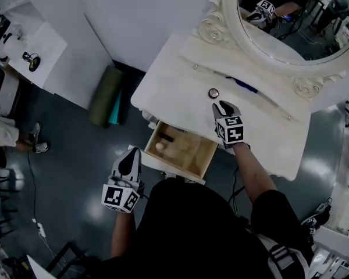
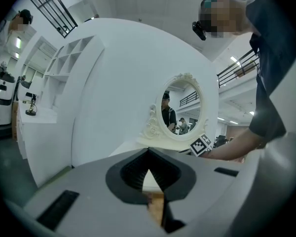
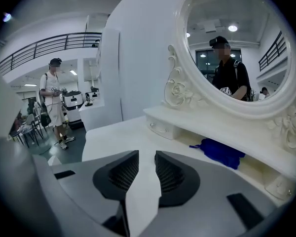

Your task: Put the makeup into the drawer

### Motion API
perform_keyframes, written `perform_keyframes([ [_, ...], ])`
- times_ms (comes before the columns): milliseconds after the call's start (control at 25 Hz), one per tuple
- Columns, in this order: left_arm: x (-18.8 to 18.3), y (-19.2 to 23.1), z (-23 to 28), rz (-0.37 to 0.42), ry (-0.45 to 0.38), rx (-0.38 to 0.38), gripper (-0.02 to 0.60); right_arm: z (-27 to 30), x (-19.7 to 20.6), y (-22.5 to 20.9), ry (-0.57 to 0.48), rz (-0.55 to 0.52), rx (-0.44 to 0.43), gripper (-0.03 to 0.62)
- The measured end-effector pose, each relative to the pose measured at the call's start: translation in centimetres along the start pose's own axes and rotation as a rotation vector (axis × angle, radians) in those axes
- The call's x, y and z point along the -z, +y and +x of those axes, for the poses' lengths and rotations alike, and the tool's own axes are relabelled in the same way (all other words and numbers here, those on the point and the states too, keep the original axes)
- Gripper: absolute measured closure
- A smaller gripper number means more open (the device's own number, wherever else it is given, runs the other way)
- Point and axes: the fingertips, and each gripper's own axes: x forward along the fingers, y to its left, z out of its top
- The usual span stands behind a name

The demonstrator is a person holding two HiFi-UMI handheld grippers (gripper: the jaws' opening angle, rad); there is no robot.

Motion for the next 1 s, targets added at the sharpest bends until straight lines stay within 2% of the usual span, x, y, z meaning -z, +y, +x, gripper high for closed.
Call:
perform_keyframes([
  [440,0.8,0.2,1.0,-0.023,0.059,-0.021,0.561,6.3,1.7,-3.2,0.128,0.002,0.032,0.381],
  [760,1.5,1.5,0.0,-0.040,0.087,-0.085,0.561,9.7,3.2,-4.2,0.225,0.033,0.038,0.342],
  [1000,1.8,1.9,-0.6,-0.045,0.094,-0.122,0.561,11.0,3.6,-4.8,0.244,0.044,0.053,0.338],
])
